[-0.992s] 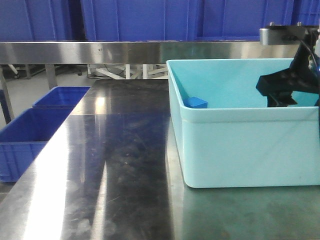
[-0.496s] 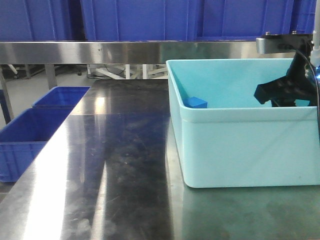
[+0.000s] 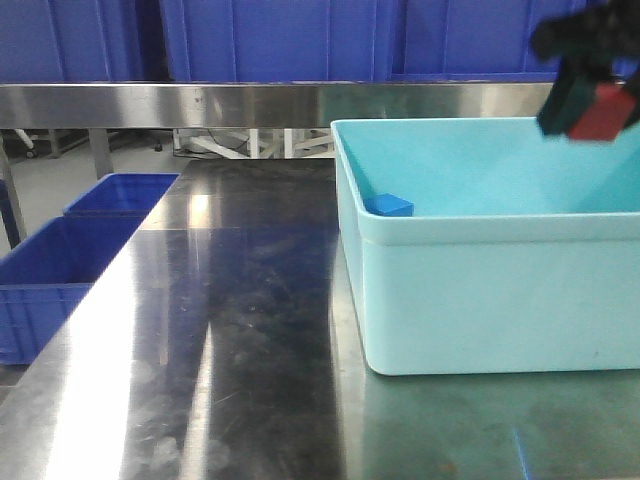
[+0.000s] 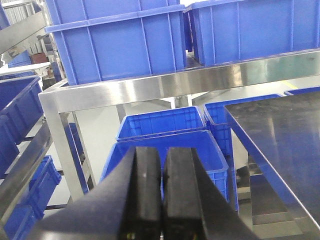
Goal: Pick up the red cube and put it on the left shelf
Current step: 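Close the right gripper on the red cube and lift it, then raise the red cube out of the tub with the right gripper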
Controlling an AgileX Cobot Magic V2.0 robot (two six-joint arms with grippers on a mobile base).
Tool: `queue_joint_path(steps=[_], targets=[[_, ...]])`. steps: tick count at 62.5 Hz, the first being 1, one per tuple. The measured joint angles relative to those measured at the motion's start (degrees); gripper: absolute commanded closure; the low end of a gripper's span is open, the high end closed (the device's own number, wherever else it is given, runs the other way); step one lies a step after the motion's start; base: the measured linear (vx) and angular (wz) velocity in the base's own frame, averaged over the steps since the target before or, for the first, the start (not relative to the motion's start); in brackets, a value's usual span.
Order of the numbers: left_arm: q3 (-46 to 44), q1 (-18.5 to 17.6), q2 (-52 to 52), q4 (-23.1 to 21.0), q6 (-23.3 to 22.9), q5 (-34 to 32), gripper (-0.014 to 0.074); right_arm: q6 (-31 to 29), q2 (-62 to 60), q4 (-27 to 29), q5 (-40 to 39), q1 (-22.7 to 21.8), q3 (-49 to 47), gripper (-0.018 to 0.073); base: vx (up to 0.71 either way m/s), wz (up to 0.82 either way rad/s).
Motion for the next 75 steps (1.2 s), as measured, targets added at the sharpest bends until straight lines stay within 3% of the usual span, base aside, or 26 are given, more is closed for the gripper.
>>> queue_joint_path(steps=[15,41,58,75], targets=[[0.0,0.0,0.0,0.0,0.0,0.0,0.0491,0.0,-15.51,0.0,-2.34,0.0,4.77,0.0503,0.0,0.0],[0.0,0.0,0.0,0.0,0.0,0.0,0.0491,0.0,-40.14,0.0,-5.05,0.0,24.48,0.0503,-0.01,-0.04],[0.0,0.0,0.0,0.0,0.0,0.0,0.0491,0.0,-48.53,0.0,-5.72,0.0,30.15,0.0503,0.0,0.0],[0.0,0.0,0.0,0.0,0.0,0.0,0.0491,0.0,-49.54,0.0,-5.72,0.0,30.85,0.0503,0.0,0.0]])
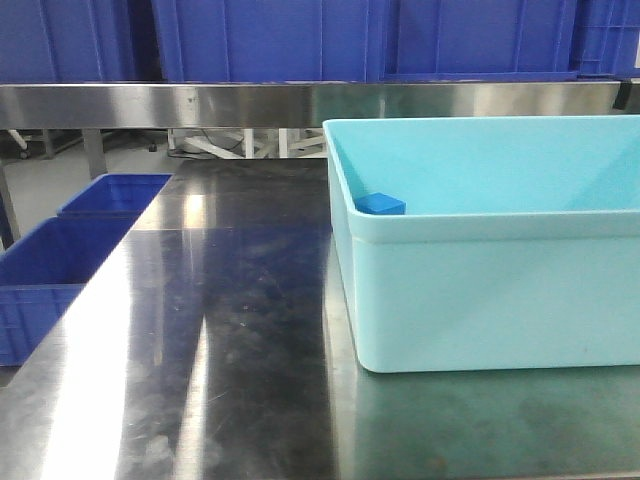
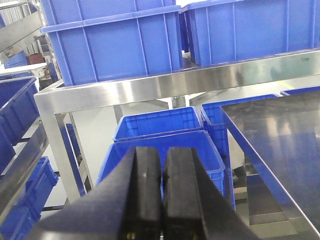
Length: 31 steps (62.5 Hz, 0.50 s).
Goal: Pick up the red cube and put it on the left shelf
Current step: 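Raise the red cube out of the tub with the right gripper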
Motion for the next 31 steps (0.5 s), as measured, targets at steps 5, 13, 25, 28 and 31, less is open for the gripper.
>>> queue_joint_path(steps=[5,13,25,28,31], targets=[[0.0,0.0,0.0,0.0,0.0,0.0,0.0491,0.0,0.0,0.0,0.3,0.0,0.05,0.0503,0.03,0.15],[0.0,0.0,0.0,0.0,0.0,0.0,0.0491,0.0,0.0,0.0,0.39,0.0,0.05,0.0503,0.01,0.03],[0.0,0.0,0.0,0.0,0.0,0.0,0.0491,0.0,0.0,0.0,0.39,0.0,0.05,0.0503,0.0,0.0],[0.0,0.0,0.0,0.0,0.0,0.0,0.0491,0.0,0.0,0.0,0.39,0.0,0.05,0.0503,0.0,0.0],[0.0,0.0,0.0,0.0,0.0,0.0,0.0491,0.0,0.0,0.0,0.39,0.0,0.05,0.0503,0.0,0.0]])
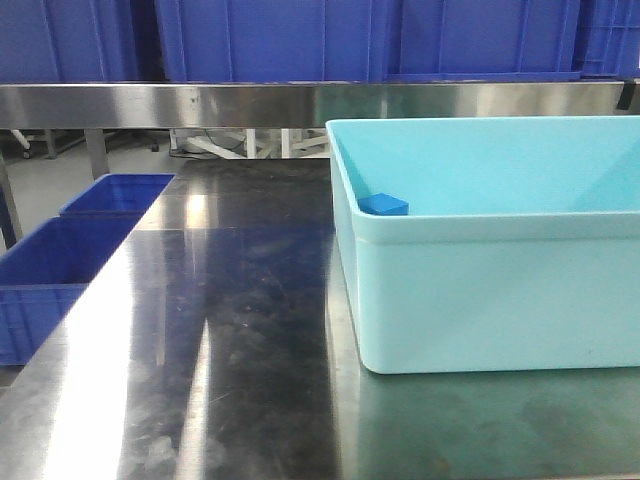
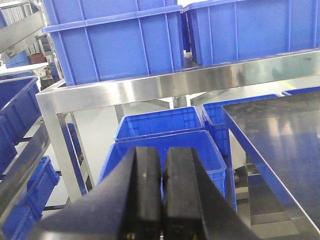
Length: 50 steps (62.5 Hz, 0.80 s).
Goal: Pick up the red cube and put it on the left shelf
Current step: 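Raise the red cube out of the tub with the right gripper, then drive the base away from the table holding the red cube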
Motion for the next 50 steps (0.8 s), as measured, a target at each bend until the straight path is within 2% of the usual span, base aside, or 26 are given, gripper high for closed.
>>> queue_joint_path(steps=[50], targets=[[0.0,0.0,0.0,0.0,0.0,0.0,0.0491,0.0,0.0,0.0,0.17,0.0,0.0,0.0503,-0.03,0.0]])
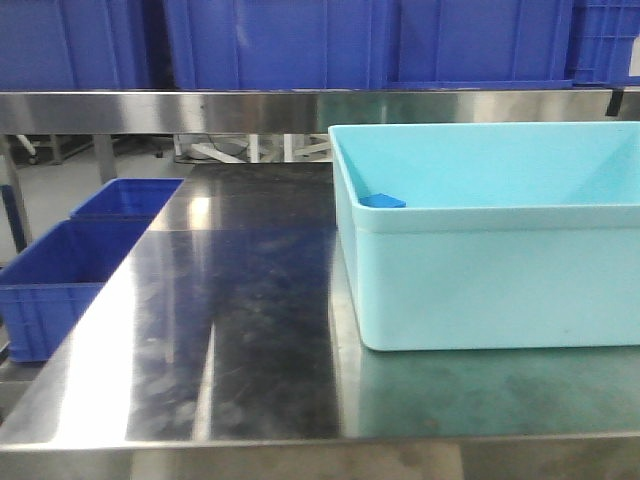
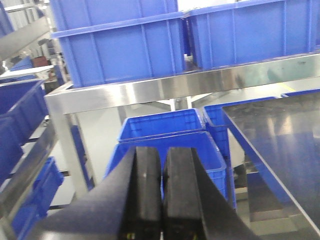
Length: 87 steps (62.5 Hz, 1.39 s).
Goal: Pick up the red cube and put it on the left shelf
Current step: 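Drive the base away from the table holding the red cube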
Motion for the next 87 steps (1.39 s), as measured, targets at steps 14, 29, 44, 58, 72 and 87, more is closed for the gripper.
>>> queue_joint_path(steps=[14,29,44,58,72,87], targets=[[0.0,0.0,0.0,0.0,0.0,0.0,0.0491,0.0,0.0,0.0,0.0,0.0,0.0,0.0503,-0.14,0.31],[0.0,0.0,0.0,0.0,0.0,0.0,0.0491,0.0,0.0,0.0,0.0,0.0,0.0,0.0503,-0.18,0.35],[0.0,0.0,0.0,0.0,0.0,0.0,0.0491,0.0,0.0,0.0,0.0,0.0,0.0,0.0503,-0.21,0.28],[0.0,0.0,0.0,0.0,0.0,0.0,0.0491,0.0,0.0,0.0,0.0,0.0,0.0,0.0503,-0.22,0.4],[0.0,0.0,0.0,0.0,0.0,0.0,0.0491,0.0,0.0,0.0,0.0,0.0,0.0,0.0503,-0.23,0.39],[0.0,0.0,0.0,0.0,0.0,0.0,0.0491,0.0,0.0,0.0,0.0,0.0,0.0,0.0503,-0.21,0.4]])
